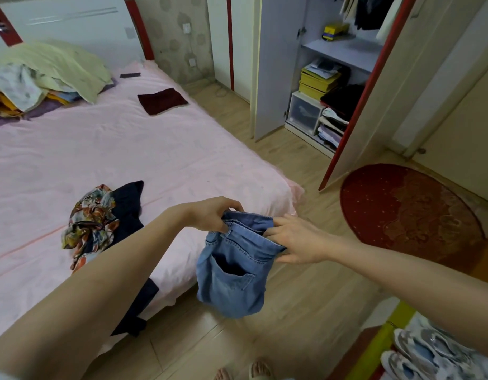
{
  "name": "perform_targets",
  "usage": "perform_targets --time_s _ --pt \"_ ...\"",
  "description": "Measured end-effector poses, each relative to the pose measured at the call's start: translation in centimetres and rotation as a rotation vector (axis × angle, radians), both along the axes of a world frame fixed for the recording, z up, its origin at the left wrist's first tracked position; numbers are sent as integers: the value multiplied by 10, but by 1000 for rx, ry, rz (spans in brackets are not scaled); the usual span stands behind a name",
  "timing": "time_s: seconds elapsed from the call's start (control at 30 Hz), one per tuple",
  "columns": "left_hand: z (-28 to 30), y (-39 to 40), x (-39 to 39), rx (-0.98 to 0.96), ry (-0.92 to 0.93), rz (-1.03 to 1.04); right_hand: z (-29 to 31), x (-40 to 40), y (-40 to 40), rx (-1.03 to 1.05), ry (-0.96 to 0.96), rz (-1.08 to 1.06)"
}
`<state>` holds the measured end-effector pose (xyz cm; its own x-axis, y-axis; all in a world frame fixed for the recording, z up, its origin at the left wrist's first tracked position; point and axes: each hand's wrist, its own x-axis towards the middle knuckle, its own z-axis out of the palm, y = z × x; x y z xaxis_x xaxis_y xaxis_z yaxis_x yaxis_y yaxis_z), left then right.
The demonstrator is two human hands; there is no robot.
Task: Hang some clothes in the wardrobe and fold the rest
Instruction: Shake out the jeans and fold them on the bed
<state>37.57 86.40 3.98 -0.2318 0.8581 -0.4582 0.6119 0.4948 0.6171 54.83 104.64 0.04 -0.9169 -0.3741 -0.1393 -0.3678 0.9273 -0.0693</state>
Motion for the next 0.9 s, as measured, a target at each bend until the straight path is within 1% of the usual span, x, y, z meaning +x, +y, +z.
perform_targets --time_s 0.07,0.1,0.17,0.23,0.3,0.33,0.4,0.47,0.5,0.57,0.63,0.67,0.73,0.77,0.83,0.9 --pt "2 -2 -5 28 -5 27 3 -7 -5 -37 -39 -113" --pt "2 -4 -9 46 5 47 7 -10 -7 -25 -64 -135" --pt "1 -10 -17 86 14 115 16 -15 -11 57 -82 -104" --pt "-2 -18 -25 121 -21 200 29 -19 -10 119 -60 -69" --pt "-4 -27 -32 182 -86 301 41 -24 -5 78 24 -94" --pt "-3 -30 -33 228 -126 357 43 -27 0 5 91 -123" --pt "2 -34 -37 342 -210 476 46 -35 9 -218 254 -186" --pt "11 -33 -38 461 -292 554 47 -43 11 -461 351 -342" --pt "14 -29 -37 511 -328 581 47 -45 10 -593 343 -448" --pt "26 -20 -32 610 -370 634 50 -51 6 -932 247 -640" --pt "36 -11 -29 684 -392 677 51 -55 2 -1285 158 -789" --pt "42 -8 -28 708 -400 686 54 -57 2 -1405 147 -850" --pt "51 -6 -29 743 -404 710 65 -61 3 -1476 161 -941" --pt "54 -7 -30 762 -386 734 70 -63 3 -1499 156 -938" --pt "59 -9 -33 811 -333 801 82 -69 3 -1553 144 -882" --pt "62 -13 -37 859 -286 885 92 -75 1 -1549 151 -823"
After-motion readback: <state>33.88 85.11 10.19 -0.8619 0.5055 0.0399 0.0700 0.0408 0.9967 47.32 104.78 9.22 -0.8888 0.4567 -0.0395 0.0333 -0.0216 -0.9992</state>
